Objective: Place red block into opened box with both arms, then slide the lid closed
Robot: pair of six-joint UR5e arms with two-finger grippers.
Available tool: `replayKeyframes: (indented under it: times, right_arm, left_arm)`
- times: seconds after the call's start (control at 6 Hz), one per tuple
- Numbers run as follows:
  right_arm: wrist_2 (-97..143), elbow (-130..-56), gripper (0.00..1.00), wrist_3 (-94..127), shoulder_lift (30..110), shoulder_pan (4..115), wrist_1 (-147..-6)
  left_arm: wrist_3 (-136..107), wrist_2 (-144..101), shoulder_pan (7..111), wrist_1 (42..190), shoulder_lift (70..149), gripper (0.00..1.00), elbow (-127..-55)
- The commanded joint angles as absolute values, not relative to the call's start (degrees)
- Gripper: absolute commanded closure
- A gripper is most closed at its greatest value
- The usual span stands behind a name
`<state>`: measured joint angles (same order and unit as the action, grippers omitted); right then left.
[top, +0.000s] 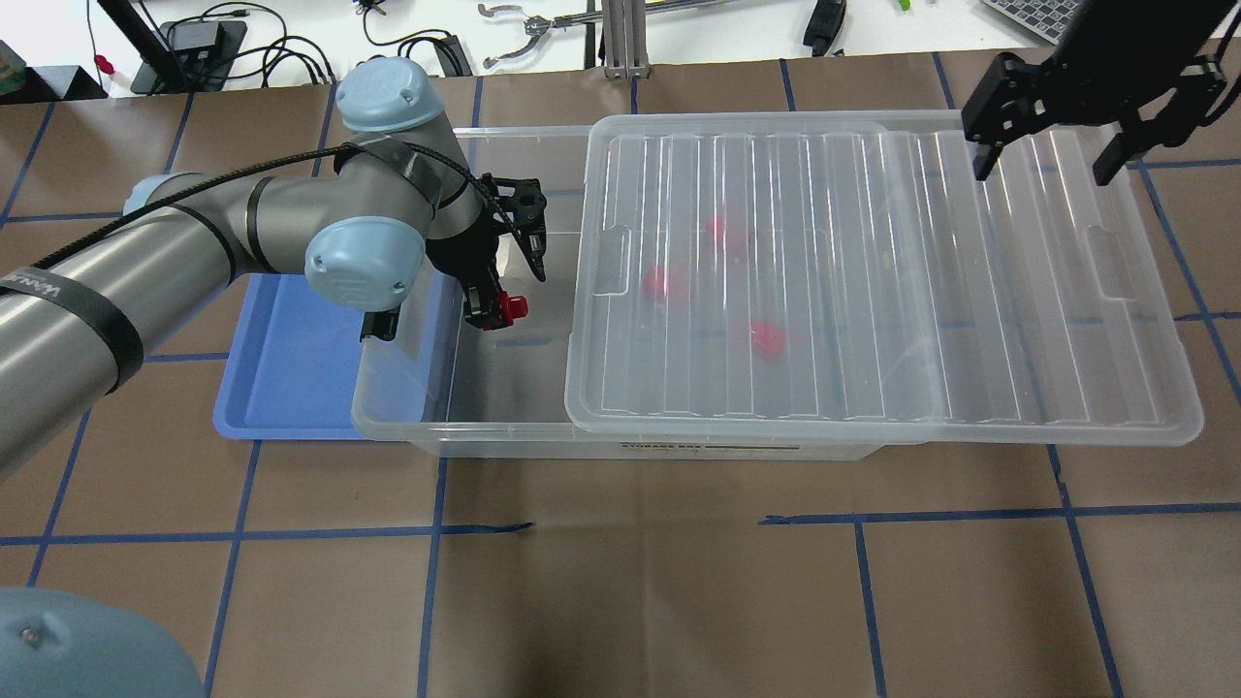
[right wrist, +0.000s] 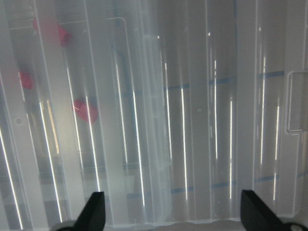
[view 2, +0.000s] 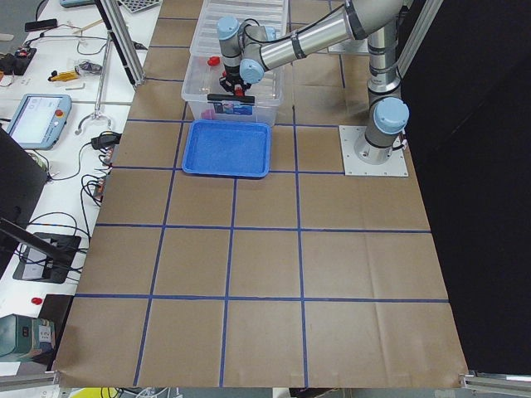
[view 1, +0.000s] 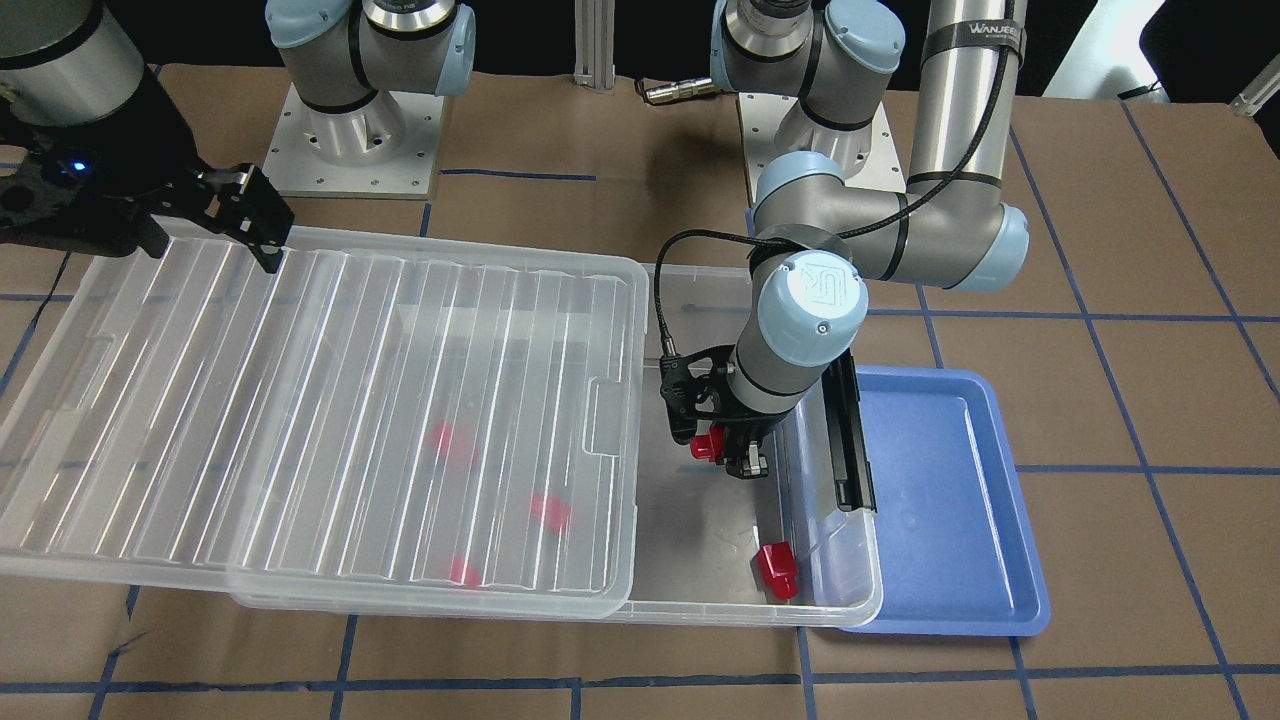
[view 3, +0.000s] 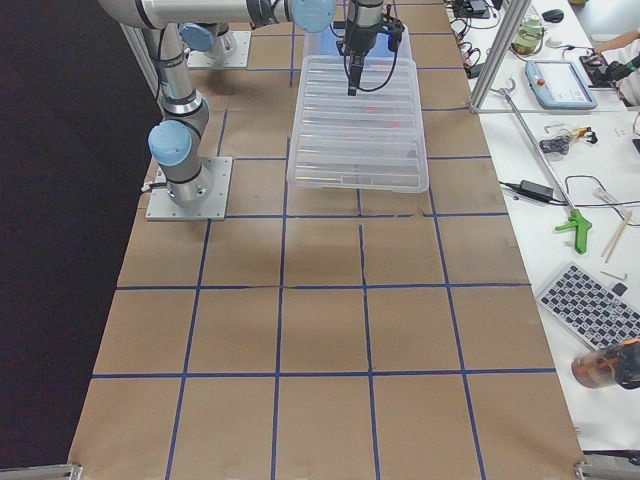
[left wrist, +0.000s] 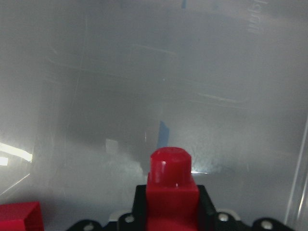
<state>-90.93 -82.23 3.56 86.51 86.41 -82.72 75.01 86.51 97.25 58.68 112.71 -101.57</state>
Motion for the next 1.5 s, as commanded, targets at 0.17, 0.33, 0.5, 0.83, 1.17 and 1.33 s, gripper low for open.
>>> replayKeyframes:
  times: [0.17, 0.33, 0.5, 0.83, 1.17, 1.33]
  right_arm:
    - [-90.1, -82.2, 0.0, 5.3, 86.8, 89.6, -81.7]
    - [-89.9, -82.2, 0.0, 5.3, 86.8, 89.8, -81.5]
    - [-89.7, -82.2, 0.0, 5.3, 86.8, 89.9, -81.4]
    - [-89.7, -82.2, 0.0, 5.3, 87.1, 89.9, -81.4]
    - [-89.8, -82.1, 0.0, 5.2, 86.9, 89.8, -81.6]
    - [-89.8, -82.0, 0.0, 4.5, 86.7, 89.2, -81.6]
  left_arm:
    - [75.1, 86.9, 97.4, 56.3, 114.7, 0.37, -102.4]
    - [75.1, 87.0, 97.1, 56.6, 114.5, 0.1, -102.2]
    - [74.9, 87.1, 96.7, 57.4, 113.7, 0.03, -100.7]
    - [74.2, 87.1, 96.2, 67.8, 107.3, 0.02, -97.3]
    - [68.2, 89.7, 96.2, 85.7, 100.0, 0.02, -89.7]
    - [68.2, 89.6, 96.3, 90.4, 98.1, 0.02, -87.5]
